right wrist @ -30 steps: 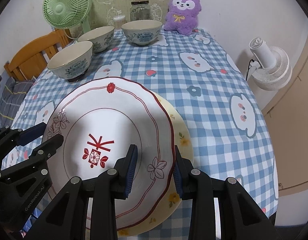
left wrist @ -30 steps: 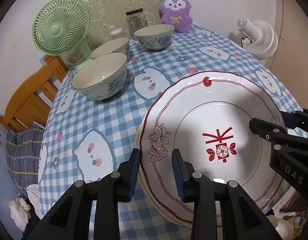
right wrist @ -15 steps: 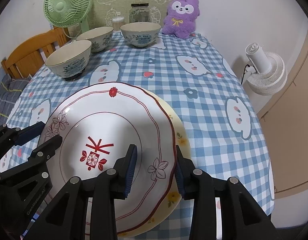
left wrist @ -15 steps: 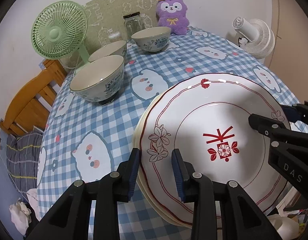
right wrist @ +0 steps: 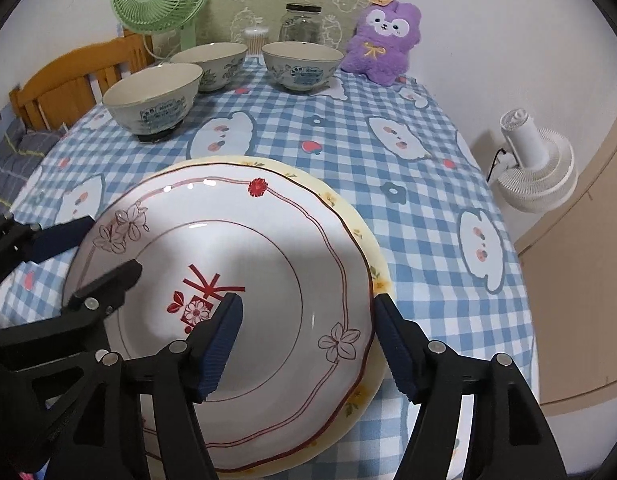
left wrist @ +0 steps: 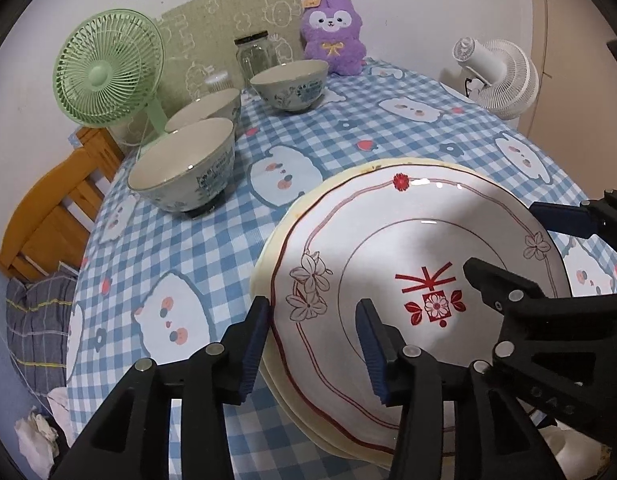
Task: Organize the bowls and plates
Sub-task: 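Lower the red-patterned plate onto the cream plates and open the right gripper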
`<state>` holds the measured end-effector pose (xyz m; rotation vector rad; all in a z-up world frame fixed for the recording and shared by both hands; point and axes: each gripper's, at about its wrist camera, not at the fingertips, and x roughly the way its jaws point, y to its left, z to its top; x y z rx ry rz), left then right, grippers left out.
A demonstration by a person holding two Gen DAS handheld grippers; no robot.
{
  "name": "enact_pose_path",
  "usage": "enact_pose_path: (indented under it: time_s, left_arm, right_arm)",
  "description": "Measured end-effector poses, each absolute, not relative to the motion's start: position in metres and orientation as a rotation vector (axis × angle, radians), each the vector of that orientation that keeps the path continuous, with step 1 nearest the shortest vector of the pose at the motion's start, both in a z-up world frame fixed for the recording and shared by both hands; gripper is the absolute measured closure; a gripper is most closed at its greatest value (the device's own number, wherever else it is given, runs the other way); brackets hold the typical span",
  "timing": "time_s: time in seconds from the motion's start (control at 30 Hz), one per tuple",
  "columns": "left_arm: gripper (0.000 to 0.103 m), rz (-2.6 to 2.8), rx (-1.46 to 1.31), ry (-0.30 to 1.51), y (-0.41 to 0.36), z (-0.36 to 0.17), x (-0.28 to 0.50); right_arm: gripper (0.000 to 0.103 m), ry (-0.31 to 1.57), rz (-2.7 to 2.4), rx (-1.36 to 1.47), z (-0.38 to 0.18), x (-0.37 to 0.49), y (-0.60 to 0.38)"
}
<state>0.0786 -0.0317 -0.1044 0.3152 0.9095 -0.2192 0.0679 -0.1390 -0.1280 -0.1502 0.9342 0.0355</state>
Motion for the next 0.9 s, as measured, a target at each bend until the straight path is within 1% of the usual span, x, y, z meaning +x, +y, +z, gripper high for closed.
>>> enact_pose_path:
  time_s: [0.2, 0.27, 0.43, 0.73, 0.87, 0.9]
  left_arm:
    - [0.053, -0.24, 0.283, 0.899, -0.03, -0.1, 0.08]
    - [0.051, -0.242, 0.284, 0.898, -0.031, -0.098, 0.082]
    - [0.039, -0.233, 0.262, 0.894, -0.029, -0.093, 0.087]
    - [0.028, -0.21, 0.243, 0.865, -0.025, -0.078, 0.093]
    - [0.025, -0.204, 0.241, 0.86, -0.024, -0.07, 0.096]
    - [0.021, -0.212, 0.238, 0.859, -0.025, -0.068, 0.097]
  right_arm:
    - [0.031, 0.926, 0.039, -0.133, -0.122, 0.071, -0.143]
    - [0.031, 0.922, 0.04, -0.129, -0.119, 0.072, -0.145]
    - [0.031, 0.907, 0.042, -0.121, -0.11, 0.074, -0.149]
    - [0.028, 0.877, 0.026, -0.117, -0.09, 0.078, -0.151]
    - [0.028, 0.864, 0.036, -0.082, -0.081, 0.081, -0.155]
    - [0.028, 0.861, 0.043, -0.073, -0.079, 0.081, -0.155]
